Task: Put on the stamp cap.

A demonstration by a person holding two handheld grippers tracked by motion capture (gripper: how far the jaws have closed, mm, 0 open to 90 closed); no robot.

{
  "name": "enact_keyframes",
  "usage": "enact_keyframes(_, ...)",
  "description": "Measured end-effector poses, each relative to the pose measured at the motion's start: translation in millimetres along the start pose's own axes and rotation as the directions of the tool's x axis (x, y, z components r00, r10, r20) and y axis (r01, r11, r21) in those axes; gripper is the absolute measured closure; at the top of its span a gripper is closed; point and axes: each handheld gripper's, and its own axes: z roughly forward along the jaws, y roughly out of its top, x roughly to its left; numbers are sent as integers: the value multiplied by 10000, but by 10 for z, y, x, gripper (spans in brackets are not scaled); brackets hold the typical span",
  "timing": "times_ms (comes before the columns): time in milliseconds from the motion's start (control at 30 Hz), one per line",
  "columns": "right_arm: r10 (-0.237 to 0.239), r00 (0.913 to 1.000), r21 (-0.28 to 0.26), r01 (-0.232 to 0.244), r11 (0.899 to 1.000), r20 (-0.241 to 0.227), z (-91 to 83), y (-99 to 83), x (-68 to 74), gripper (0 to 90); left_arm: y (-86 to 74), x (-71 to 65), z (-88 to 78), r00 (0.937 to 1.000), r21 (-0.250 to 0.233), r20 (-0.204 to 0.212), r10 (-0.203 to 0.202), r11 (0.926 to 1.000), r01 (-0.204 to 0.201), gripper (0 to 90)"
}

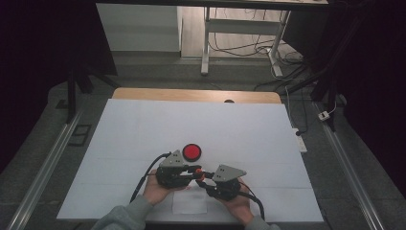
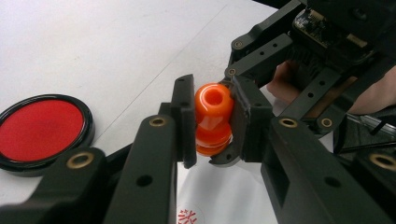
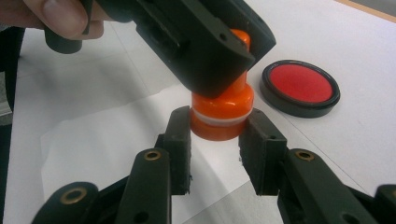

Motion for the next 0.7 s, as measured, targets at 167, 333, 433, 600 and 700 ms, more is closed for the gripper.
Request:
enact_keyframes(167,89,10000,-6,-89,10000,4,-7,1,-5,643,-1,1,-2,10000,-43,-30,-5,10000,5,722)
enact_keyframes(333,153,9999,-53,-153,9999,-27,-11,1,-9,643,-1,3,-4,10000,-50,-37,4,10000,-4,722)
enact_keyframes(433,204,9998,-97,-205,9997,-73,-11,-1,-11,643,-2,3,-4,10000,-68,-29,-15,10000,15,722)
enact_keyframes(600,201,9998,-110,-201,9997,-67,-13,-1,-14,643,-4,0,-3,10000,-78,-24,-31,10000,31,722)
enact_keyframes(700,214,9998,-114,-215,9997,-61,-14,-1,-11,643,-4,1,-6,10000,-78,-28,-17,10000,17,723)
